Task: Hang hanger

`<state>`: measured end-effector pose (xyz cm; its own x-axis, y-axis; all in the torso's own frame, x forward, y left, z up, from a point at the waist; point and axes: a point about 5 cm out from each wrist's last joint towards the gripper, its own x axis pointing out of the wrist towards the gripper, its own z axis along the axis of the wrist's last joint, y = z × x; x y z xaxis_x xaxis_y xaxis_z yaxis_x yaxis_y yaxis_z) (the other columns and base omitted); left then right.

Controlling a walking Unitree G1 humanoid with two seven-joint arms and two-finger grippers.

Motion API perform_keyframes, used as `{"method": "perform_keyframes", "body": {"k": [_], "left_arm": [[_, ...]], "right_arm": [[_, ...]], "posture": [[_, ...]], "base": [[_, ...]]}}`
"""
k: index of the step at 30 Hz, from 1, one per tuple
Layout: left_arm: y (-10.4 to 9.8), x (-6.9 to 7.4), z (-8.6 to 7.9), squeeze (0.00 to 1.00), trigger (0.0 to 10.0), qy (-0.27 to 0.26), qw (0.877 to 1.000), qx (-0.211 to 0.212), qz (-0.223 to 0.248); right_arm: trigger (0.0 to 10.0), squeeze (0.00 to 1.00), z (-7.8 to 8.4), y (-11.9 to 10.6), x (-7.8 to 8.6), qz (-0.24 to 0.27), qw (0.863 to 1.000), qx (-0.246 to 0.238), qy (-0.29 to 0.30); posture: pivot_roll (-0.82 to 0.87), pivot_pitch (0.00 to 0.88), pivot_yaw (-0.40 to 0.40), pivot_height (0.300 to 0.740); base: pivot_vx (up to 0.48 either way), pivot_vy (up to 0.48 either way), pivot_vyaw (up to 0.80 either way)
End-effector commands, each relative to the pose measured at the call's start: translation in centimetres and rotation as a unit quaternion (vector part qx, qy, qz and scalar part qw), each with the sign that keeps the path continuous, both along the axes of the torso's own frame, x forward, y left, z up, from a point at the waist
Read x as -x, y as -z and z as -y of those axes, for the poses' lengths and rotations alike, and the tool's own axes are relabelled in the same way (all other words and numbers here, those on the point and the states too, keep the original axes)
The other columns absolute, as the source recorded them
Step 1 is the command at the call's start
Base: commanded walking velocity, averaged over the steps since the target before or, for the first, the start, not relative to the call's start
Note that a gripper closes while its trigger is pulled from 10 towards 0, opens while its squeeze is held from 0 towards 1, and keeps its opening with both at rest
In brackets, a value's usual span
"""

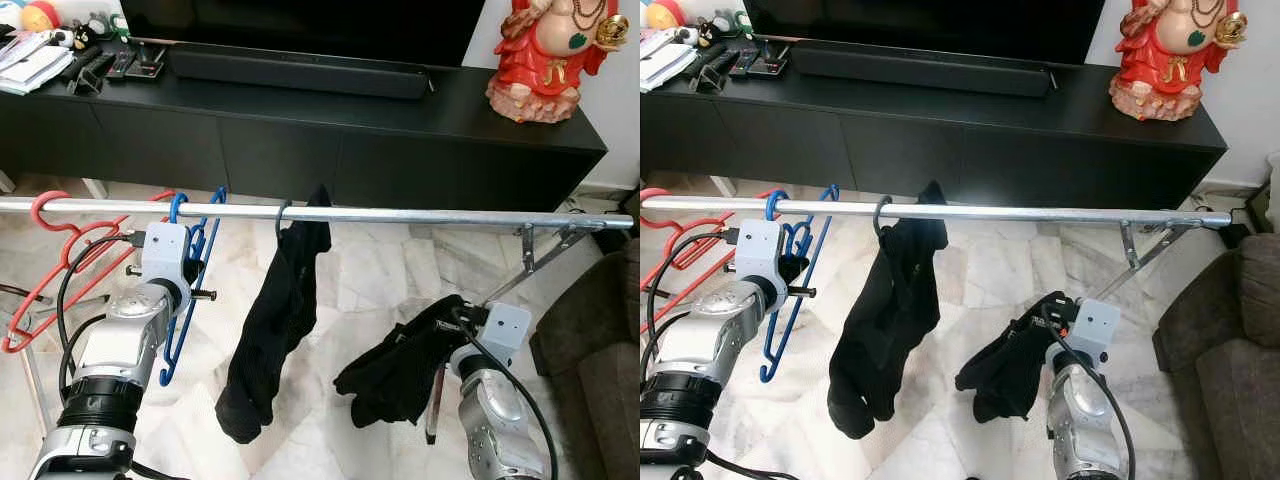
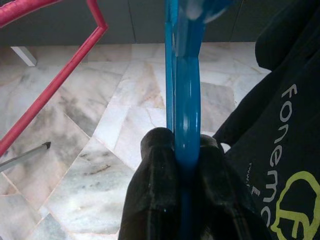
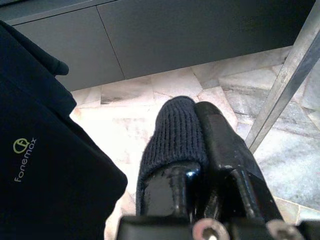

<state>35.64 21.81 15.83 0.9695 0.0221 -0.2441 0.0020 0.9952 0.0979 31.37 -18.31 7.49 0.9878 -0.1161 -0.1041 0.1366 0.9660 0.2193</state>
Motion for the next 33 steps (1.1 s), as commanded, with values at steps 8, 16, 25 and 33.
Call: {"method": "perform_keyframes", "body": {"k": [8, 16, 25, 33], "left_arm": [[-1.3, 0.8, 0.1, 0.00, 0.0, 0.007, 0.998, -0.008, 0.067], [-2.3, 2.1, -0.2, 0.00, 0.0, 0.008, 0.994, 0.001, 0.108], [0.7, 6.5, -0.5, 0.00, 0.0, -0.007, 0.995, 0.000, 0.096], [3.7, 9.5, -0.1, 0.00, 10.0, -0.026, 0.997, 0.021, 0.070]], "right_arm": [[10.0, 0.00, 0.3, -0.2, 0.2, 0.012, 1.000, 0.005, 0.005], [10.0, 0.00, 0.3, 0.2, 0.5, 0.008, 1.000, 0.006, 0.003], [10.0, 0.00, 0.5, 0.7, 1.1, -0.001, 1.000, 0.008, 0.003], [10.0, 0.00, 0.1, 0.9, 1.0, -0.004, 1.000, 0.008, -0.003]], "posture": [[0.00, 0.189, -0.043, 0.740], [0.01, 0.175, -0.038, 0.740], [0.01, 0.150, -0.038, 0.740], [0.02, 0.140, -0.038, 0.740]], "base": [[0.000, 0.000, 0.00], [0.000, 0.000, 0.00], [0.000, 0.000, 0.00], [0.000, 0.000, 0.00]]}}
